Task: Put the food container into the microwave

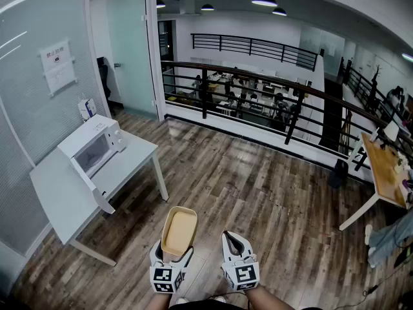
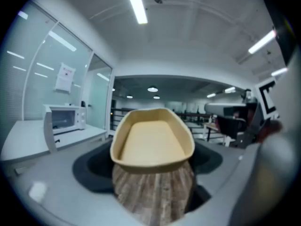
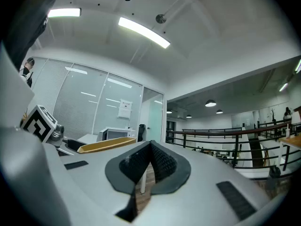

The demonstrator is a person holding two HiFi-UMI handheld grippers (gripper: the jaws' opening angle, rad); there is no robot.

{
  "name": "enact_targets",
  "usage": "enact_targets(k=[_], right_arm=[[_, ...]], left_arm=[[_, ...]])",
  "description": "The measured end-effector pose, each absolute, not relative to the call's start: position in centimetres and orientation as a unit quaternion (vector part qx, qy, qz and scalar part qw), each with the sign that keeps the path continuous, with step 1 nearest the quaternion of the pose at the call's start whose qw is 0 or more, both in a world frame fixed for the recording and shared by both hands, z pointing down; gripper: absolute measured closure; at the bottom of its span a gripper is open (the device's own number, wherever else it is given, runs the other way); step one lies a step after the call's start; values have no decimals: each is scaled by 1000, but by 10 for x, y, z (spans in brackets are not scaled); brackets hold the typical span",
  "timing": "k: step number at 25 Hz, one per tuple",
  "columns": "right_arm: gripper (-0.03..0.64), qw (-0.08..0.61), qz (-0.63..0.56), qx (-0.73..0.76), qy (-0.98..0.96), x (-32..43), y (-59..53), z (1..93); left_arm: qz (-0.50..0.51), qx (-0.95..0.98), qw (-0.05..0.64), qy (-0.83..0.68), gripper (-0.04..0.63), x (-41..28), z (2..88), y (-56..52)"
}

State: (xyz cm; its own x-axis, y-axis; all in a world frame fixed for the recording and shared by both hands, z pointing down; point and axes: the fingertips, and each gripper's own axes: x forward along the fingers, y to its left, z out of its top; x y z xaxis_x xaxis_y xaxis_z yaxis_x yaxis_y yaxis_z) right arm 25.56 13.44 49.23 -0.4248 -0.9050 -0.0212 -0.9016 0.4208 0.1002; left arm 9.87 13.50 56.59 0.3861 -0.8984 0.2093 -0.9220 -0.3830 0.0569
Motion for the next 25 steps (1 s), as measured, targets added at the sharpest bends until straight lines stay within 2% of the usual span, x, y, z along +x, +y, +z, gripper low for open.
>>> enact_targets(k=[11,17,25], right_arm=[[618,20,-60,541,-839,202,131,486],[618,-8,-52,544,-838,169,137,482],[618,5,-52,555,-830,147,140,487]], left_arm=[[66,837,74,-539,123,55,563,136],[65,841,75,-531,123,24,567,141],[63,842,85,-530,123,-10,580,143]])
